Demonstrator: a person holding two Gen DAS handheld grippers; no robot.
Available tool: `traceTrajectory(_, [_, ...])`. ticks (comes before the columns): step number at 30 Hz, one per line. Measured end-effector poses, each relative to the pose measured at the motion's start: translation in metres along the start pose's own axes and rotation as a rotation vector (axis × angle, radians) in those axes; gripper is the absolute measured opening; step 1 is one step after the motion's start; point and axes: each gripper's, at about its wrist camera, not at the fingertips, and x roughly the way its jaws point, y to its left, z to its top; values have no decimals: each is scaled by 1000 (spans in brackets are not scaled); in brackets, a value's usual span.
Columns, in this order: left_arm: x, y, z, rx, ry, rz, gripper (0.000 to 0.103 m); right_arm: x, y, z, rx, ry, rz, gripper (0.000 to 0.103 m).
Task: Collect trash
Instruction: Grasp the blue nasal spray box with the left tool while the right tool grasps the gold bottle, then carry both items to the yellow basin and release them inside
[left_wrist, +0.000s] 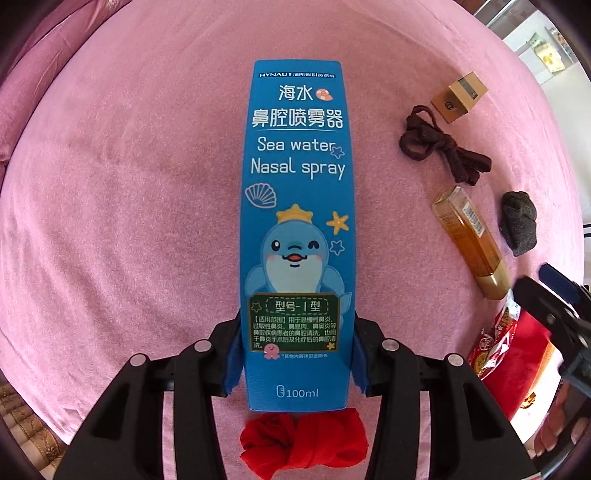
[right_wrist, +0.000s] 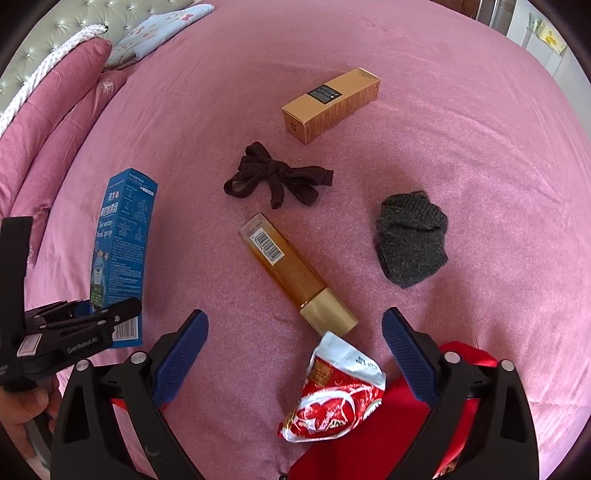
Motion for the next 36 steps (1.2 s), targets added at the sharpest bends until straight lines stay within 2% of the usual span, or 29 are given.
traceTrajectory(4, [-12, -4, -6, 10, -17, -33, 46, 39, 2, 17, -47, 108, -29, 60])
traceTrajectory(6, [-21, -4, -13, 13, -17, -50, 46, 51, 2, 20, -51, 154, -36, 44])
traceTrajectory(11, [-44, -12, -23, 24, -27, -68, 46, 32, 2, 23, -16, 83, 4, 36])
traceTrajectory(16, [-67, 0, -43, 53, -51, -93, 46, -23, 8, 15, 24, -42, 76, 32])
traceTrajectory(18, [-77, -2, -51, 75, -55, -101, 46, -46, 8, 3, 58, -62, 107, 31])
traceTrajectory(24, [-89, -22, -78, 142, -28, -137, 46, -87, 0, -63, 204, -63, 204, 31])
traceTrajectory(28, [-94, -44, -112, 230, 3, -156, 46, -119, -7, -121, 290, -75, 187, 31])
traceTrajectory(36, [-110, -108, -192, 471, 79, -199, 46, -181, -70, -244, 506, -125, 117, 31])
